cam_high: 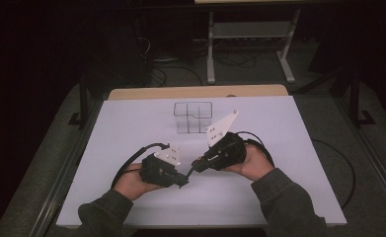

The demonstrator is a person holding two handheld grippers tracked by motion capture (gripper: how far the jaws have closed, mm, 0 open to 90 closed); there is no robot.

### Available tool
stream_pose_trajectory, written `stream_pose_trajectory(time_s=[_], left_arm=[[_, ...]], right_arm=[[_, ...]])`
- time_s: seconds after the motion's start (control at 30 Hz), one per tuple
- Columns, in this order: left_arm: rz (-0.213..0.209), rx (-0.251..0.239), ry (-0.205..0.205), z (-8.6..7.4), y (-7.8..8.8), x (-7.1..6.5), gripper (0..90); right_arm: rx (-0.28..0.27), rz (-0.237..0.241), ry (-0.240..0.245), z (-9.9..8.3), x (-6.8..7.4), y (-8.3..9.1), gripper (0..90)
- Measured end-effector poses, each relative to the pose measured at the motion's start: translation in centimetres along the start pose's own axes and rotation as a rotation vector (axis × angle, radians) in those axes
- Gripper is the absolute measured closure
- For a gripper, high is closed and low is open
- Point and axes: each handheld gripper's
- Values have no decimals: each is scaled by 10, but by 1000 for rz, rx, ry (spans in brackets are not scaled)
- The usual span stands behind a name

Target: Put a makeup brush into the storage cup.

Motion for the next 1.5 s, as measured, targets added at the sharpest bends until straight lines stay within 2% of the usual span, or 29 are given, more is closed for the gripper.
stream_pose_trajectory(time_s=[0.17,0.3,0.33,0.37,0.53,0.67,0.83,1.0,1.03,1.2,1.3,1.4,1.5], left_arm=[[-4,8,-5,1,-3,-1,810],[-2,-5,-2,3,-5,-2,783],[2,-2,-1,4,-5,-3,784],[5,-8,-2,4,-5,-3,789],[-1,-12,-7,6,-5,-3,830],[1,-12,-12,6,-6,-3,838],[15,-24,-7,6,-5,-3,847],[26,-36,1,6,-2,-1,848],[28,-36,3,6,-2,-1,848],[29,-48,16,5,-1,0,849],[31,-49,15,5,-2,1,849],[30,-46,13,5,-3,0,848],[26,-38,10,5,-4,0,837]], right_arm=[[34,3,0,1,1,0,829],[71,2,0,5,1,2,829],[81,3,-14,6,3,3,830],[76,9,2,8,2,3,829],[112,1,12,14,5,4,830],[120,3,11,14,5,4,829],[103,-4,4,14,4,4,826],[41,-28,4,11,2,5,803],[29,-24,-10,10,2,5,791],[24,-37,4,8,0,1,765],[15,-50,-4,7,0,-1,792],[-1,-27,-10,6,-1,-3,817],[10,-19,-29,7,0,-5,823]])
Point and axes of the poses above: each handheld gripper's, and its own axes: y roughly backward along the jaws, z roughly out of its top, x roughly to its left, and after that the axes turned 1 degree about x, right-handed
